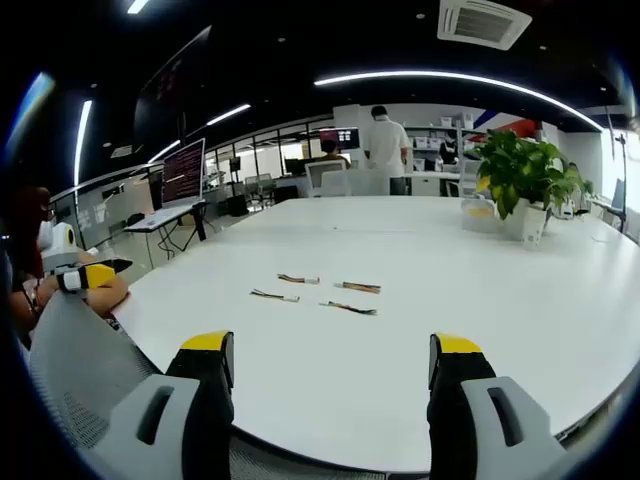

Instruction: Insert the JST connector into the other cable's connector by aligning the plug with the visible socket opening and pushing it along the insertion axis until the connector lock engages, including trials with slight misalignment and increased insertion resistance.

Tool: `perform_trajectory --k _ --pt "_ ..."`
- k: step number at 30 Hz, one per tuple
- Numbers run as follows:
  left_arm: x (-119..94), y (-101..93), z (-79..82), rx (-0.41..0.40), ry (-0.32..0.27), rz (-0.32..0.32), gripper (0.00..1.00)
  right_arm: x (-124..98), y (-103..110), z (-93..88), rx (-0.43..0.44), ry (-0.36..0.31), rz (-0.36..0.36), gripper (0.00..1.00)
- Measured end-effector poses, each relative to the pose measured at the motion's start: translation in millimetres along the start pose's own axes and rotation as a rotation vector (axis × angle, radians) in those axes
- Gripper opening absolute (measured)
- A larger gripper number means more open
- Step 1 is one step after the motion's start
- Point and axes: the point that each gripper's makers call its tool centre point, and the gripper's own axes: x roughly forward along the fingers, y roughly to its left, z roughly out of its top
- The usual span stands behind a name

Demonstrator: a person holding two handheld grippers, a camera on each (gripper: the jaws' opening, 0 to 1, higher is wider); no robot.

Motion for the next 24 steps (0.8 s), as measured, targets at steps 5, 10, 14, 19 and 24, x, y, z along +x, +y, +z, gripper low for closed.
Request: perform_trajectory --k 5,10,14,19,24 --pt "0.2 1.2 -2.9 0.002 0.016 -0.005 0.99 0.4 -0.2 0.3 0.005 -0.001 -0.002 0.81" --pt "0.0 -2.0 -2.7 0.003 0.021 -0.007 0.99 0.3 0.6 -2.7 0.000 0.017 -0.003 0.82" --pt "-0.1 -2.8 -3.7 0.008 0.028 -0.011 0.99 -0.4 0.0 -3.9 -0.003 0.024 -0.005 0.83" --pt "0.0 -0.1 -8.6 -0.003 0.046 -0.027 0.99 -1.2 -1.2 -3.9 0.002 0.024 -0.013 0.84" --pt "0.1 -0.1 -14.3 -0.014 0.078 -0.037 0.99 -2.2 -3.4 -2.8 0.001 0.019 -0.029 0.83"
